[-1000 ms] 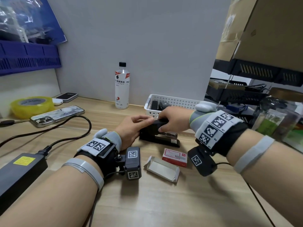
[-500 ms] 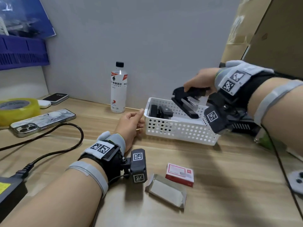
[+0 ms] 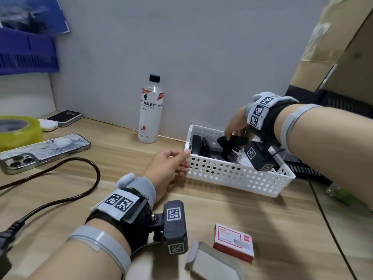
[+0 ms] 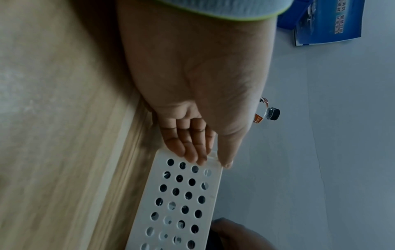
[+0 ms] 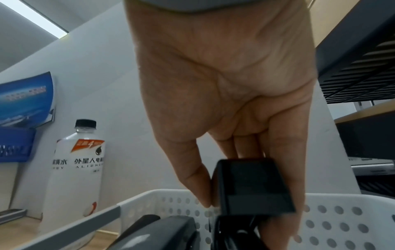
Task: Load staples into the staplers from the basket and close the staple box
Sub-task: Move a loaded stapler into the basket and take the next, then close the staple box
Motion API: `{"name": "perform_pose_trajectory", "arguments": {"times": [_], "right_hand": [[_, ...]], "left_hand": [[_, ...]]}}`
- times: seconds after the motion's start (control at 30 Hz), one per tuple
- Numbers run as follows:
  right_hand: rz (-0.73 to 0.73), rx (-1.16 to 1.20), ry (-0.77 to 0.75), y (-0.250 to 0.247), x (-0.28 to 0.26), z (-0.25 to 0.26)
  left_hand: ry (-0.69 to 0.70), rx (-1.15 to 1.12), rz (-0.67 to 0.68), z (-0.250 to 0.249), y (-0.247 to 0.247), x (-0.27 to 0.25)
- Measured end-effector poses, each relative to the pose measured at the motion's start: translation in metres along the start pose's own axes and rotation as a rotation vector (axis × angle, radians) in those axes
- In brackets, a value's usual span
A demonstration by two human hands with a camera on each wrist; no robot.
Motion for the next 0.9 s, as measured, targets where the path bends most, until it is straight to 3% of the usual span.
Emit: {"name": "perform_pose_trajectory", "arguments": {"times": [0.17, 0.37, 0.47, 0.53, 0.6, 0.7, 0.9], "right_hand": [[0.07, 0.038, -0.032, 0.009, 0.025, 0.002], [0.034, 0.13, -0.079, 0.016, 0.017, -0.008], [-0.259, -0.109, -0.178, 0.013, -0.018, -0.01], [-0.453, -0.198, -0.396, 0.021, -0.053, 0.0], [-0.314, -0.091, -0.641, 0.056, -0.094, -0.002], [0.003, -0.204, -0.78, 0.114, -0.135, -0.006], [0.038, -0.32, -0.822, 0.177, -0.158, -0.016]], "left_hand": [[-0.01, -0.006, 0.011, 0.001, 0.0, 0.0], [-0.029, -0.002, 0.043, 0.002, 0.0, -0.006], [-0.035, 0.016, 0.06, 0.001, -0.001, -0.011], [-0.022, 0.042, 0.066, -0.001, -0.001, -0.013], [-0.018, 0.082, 0.081, -0.002, 0.006, -0.024], [-0.027, 0.161, 0.125, 0.0, 0.012, -0.034], [-0.062, 0.242, 0.223, 0.002, 0.027, -0.056]]}}
Point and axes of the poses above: each hand's wrist, its own x-axis towards the middle knuckle, its own y-axis out of the palm, z = x × y, the point moved 5 cm from there along x, towards the middle knuckle, and after that the axes turned 10 degrees about z, right-handed, at the moved point
